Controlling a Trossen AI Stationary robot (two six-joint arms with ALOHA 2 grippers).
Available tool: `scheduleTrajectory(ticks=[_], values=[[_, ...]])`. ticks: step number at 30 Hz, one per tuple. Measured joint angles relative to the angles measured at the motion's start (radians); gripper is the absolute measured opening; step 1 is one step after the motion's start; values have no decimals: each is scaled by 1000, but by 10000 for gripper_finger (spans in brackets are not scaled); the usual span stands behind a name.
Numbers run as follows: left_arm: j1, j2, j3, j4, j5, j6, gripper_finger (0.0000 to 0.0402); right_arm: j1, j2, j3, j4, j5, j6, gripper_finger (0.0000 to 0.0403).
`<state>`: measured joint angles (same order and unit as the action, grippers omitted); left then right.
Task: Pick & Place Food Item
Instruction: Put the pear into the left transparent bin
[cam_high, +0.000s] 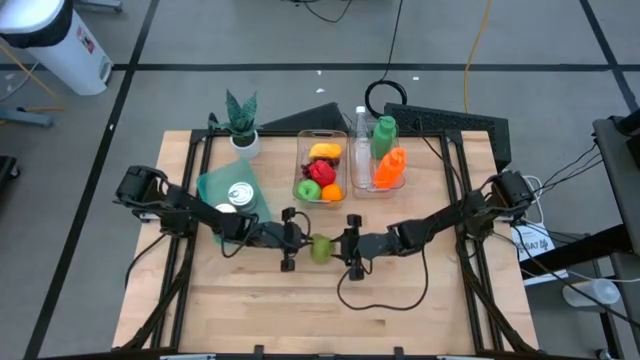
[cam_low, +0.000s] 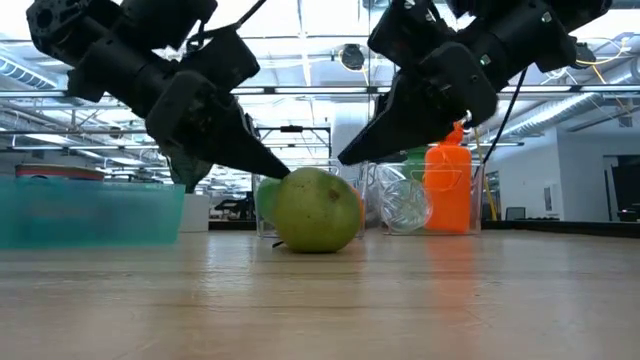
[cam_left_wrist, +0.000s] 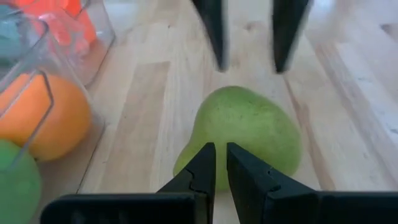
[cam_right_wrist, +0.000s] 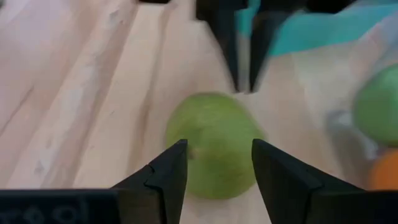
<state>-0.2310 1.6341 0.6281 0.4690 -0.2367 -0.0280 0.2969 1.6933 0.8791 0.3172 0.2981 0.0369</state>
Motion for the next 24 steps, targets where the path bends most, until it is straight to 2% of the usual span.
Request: scheduleTrajectory(ticks=[4, 6, 9, 12, 19, 24], values=[[-13, 0, 0, -4, 0, 1, 49, 8, -24, 0, -11, 115, 4, 150], [-20, 0, 0, -4, 0, 15, 49, 23, -39, 0, -52, 196, 6, 122], [-35, -10, 0, -8, 0, 18, 49, 35, -54, 0, -104, 277, 40, 59], [-64, -32, 31, -14, 30, 19, 49, 23, -54, 0, -159, 260, 63, 10], [-135, -17, 142, -165, 107, 42, 49, -44, -18, -1, -171, 153, 116, 3], [-120, 16, 150, -214, 68, 3, 49, -75, 23, -1, -135, 35, 128, 3]])
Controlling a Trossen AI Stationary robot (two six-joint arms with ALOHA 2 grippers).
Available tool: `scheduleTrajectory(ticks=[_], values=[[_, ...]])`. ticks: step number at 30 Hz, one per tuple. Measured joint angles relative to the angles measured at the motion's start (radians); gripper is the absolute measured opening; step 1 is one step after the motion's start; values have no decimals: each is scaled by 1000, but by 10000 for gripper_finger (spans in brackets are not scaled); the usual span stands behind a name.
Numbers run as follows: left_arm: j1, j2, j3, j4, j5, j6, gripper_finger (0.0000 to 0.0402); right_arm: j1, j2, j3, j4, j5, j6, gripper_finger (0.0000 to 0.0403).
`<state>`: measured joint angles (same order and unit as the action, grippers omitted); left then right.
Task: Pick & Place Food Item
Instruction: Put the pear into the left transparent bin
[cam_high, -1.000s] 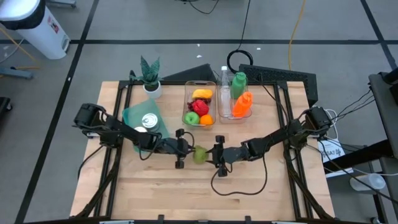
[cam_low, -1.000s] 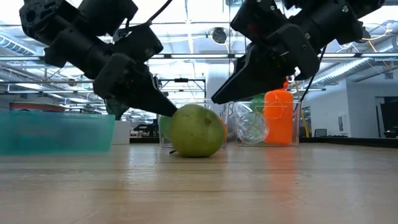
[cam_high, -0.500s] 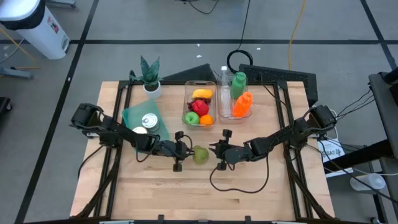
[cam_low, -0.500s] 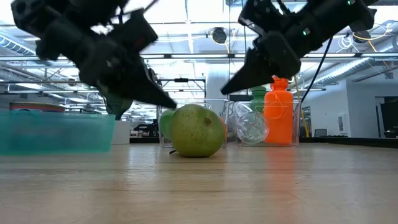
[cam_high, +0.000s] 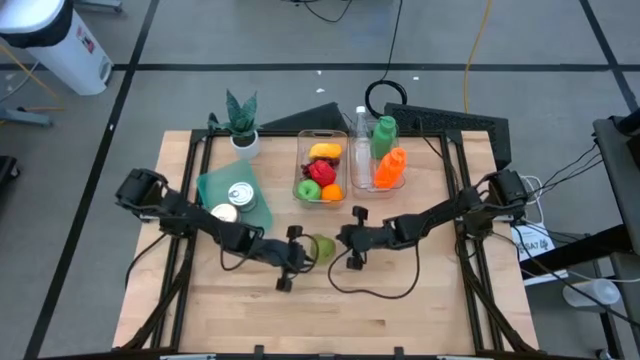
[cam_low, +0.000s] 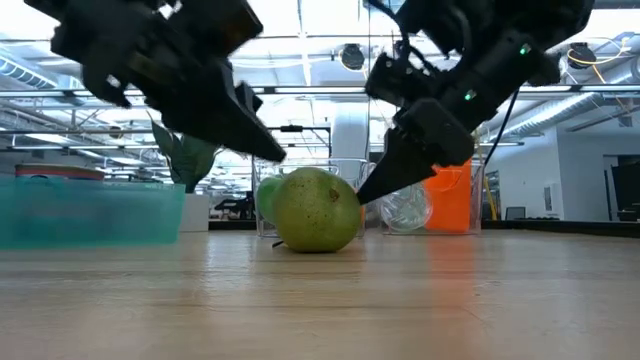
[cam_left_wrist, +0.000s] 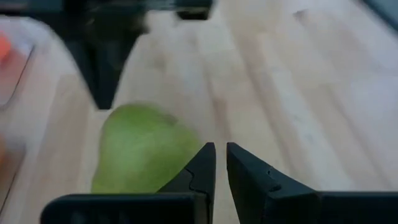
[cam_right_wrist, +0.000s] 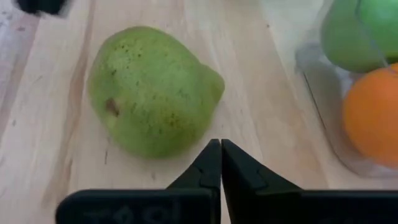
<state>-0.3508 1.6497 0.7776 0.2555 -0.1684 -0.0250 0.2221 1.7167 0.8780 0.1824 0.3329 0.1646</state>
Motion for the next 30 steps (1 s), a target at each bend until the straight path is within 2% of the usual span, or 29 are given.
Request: scheduleTrajectory(ticks=[12, 22, 28, 30], values=[[65, 27, 1, -73, -33, -82, 49, 8, 14, -1, 91, -121, 1, 1], [66, 27, 0, -90, -62, -79, 49, 13, 14, -2, 96, -151, 7, 1], [79, 38, 0, -141, -216, -89, 50, 23, 18, 4, 151, -283, 23, 1], [87, 33, -3, -141, -223, -104, 49, 28, 16, 3, 181, -303, 11, 1]])
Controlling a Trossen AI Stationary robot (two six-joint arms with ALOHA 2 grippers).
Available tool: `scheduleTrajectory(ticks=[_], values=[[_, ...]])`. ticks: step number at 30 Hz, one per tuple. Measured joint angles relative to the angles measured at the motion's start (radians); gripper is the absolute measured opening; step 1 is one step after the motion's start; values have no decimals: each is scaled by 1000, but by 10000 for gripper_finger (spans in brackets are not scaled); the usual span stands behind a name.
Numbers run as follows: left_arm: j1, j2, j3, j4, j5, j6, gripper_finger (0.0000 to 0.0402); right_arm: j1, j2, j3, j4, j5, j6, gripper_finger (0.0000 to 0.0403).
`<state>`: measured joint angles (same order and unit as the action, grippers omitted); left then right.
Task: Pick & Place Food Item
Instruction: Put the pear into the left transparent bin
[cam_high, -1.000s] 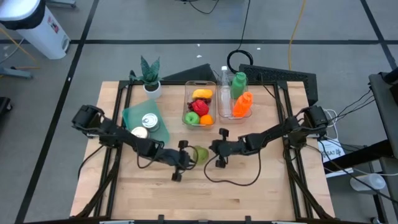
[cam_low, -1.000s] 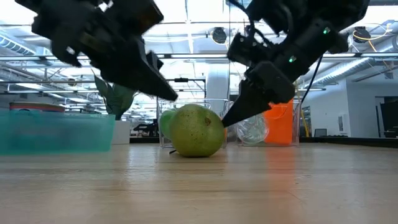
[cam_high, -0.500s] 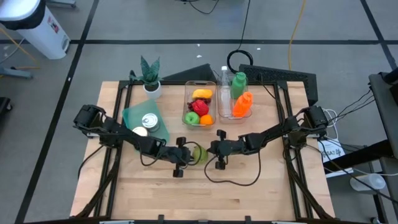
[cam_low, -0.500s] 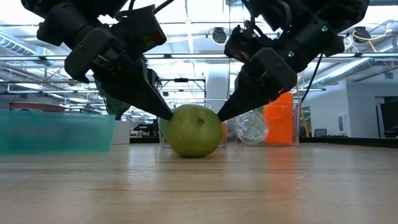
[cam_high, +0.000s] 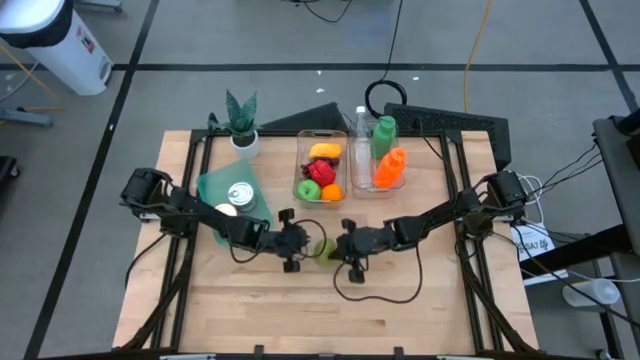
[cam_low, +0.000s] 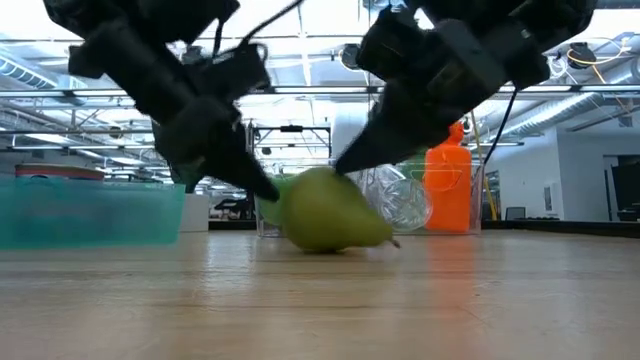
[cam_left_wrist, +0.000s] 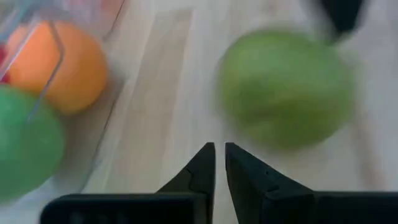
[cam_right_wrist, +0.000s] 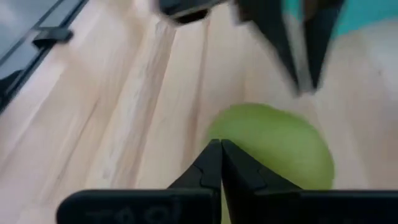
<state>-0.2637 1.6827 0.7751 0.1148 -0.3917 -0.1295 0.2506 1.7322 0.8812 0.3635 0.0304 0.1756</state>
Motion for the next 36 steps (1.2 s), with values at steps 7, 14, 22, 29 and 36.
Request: scheduleTrajectory(ticks=[7, 14, 22, 29, 36], values=[[10, -2, 2, 17, 66, 0, 49, 3, 1, -1, 6, 6, -13, 0], [2, -2, 2, 17, 76, 3, 49, 0, 1, -1, -5, 17, -13, 0], [-21, -2, 2, 22, 131, 45, 49, -1, -1, -1, -35, 69, -4, 0], [-39, -3, 1, 30, 153, 70, 49, -1, -2, -2, -44, 114, -5, 0], [-57, -4, 1, 73, 208, 107, 49, -4, -1, -2, -45, 146, -5, 0]])
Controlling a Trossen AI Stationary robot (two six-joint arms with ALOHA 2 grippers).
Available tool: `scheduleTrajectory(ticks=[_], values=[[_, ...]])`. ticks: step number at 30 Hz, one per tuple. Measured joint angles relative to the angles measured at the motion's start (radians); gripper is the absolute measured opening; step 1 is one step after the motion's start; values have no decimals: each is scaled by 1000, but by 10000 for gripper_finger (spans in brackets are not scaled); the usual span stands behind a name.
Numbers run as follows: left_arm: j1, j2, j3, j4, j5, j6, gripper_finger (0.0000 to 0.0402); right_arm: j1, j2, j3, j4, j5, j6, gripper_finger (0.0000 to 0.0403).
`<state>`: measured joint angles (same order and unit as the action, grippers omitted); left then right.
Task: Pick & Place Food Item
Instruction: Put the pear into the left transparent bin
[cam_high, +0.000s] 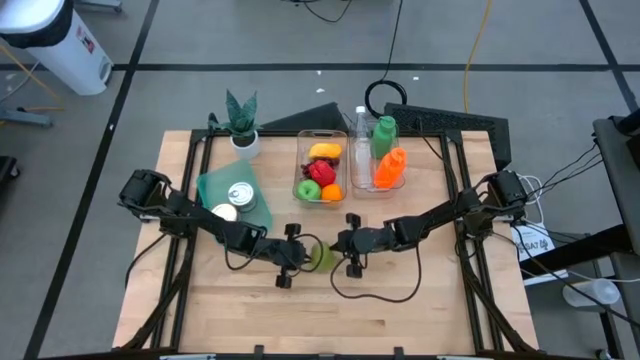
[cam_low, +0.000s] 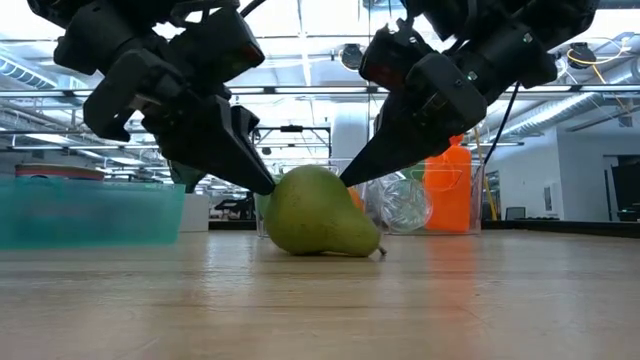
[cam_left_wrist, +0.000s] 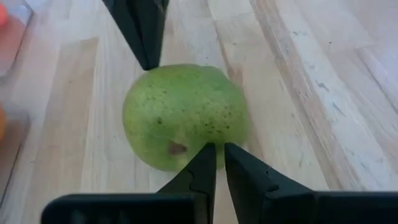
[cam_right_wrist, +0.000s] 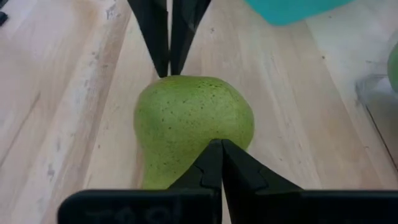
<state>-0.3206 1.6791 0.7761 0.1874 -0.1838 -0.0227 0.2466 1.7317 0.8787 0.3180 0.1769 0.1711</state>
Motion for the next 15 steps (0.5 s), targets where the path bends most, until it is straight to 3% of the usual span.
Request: scheduleTrajectory(ticks=[15], values=[[-7, 0, 1, -1, -64, 47, 49, 16, -15, 0, -6, -21, -60, 13]])
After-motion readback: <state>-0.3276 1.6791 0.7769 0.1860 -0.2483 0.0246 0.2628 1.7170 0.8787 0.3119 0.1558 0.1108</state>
